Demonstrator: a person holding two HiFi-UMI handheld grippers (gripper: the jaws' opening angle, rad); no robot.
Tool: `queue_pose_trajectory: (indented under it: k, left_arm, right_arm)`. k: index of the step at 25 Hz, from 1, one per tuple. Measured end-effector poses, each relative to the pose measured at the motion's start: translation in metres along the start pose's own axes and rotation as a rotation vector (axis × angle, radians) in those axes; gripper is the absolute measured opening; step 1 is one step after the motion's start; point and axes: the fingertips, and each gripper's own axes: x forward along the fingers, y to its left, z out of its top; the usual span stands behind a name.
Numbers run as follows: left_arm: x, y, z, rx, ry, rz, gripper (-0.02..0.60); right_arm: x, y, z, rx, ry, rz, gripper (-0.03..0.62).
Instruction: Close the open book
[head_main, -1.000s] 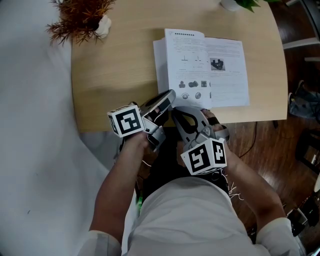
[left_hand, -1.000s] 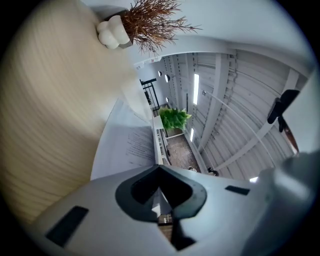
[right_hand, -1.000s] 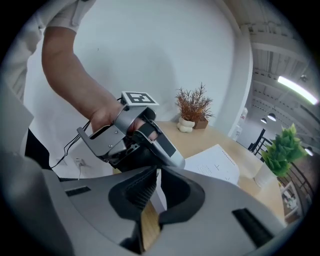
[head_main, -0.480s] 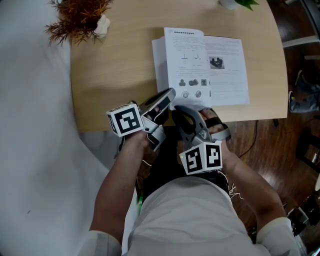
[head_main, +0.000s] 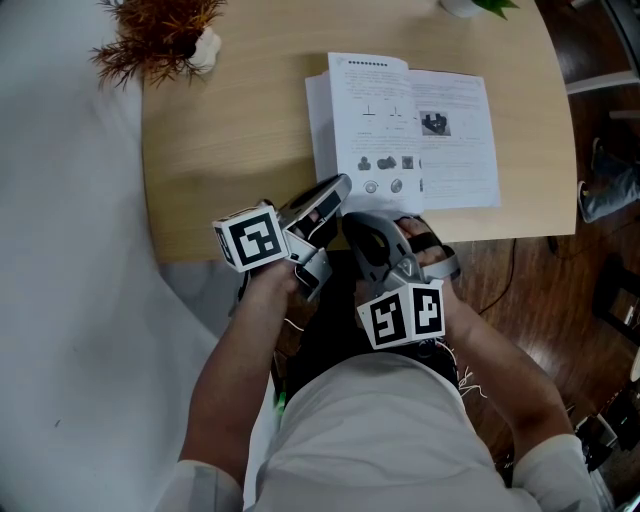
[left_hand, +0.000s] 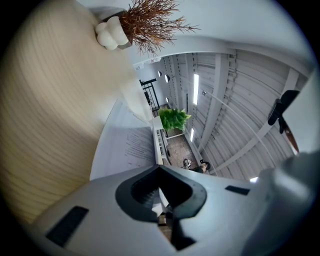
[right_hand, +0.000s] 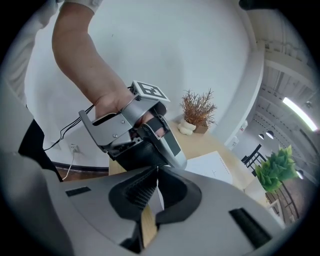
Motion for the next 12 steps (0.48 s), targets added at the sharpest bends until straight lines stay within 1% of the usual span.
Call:
queue_pose_trajectory:
  k: [5, 12]
  left_arm:
    - [0.0004, -0.0009, 0.0006, 0.017, 0.004, -0.006, -0.002]
    - [0.0002, -0.0010, -0.0007, -0.003, 0.003, -0.007, -0.002]
  right_arm:
    - [-0.0006, -0.0003, -0.0004, 0.024, -0.005, 0.008, 0.009]
    - [-0.0007, 0.0002, -0.0005, 0.023, -0.002, 0.013, 0.011]
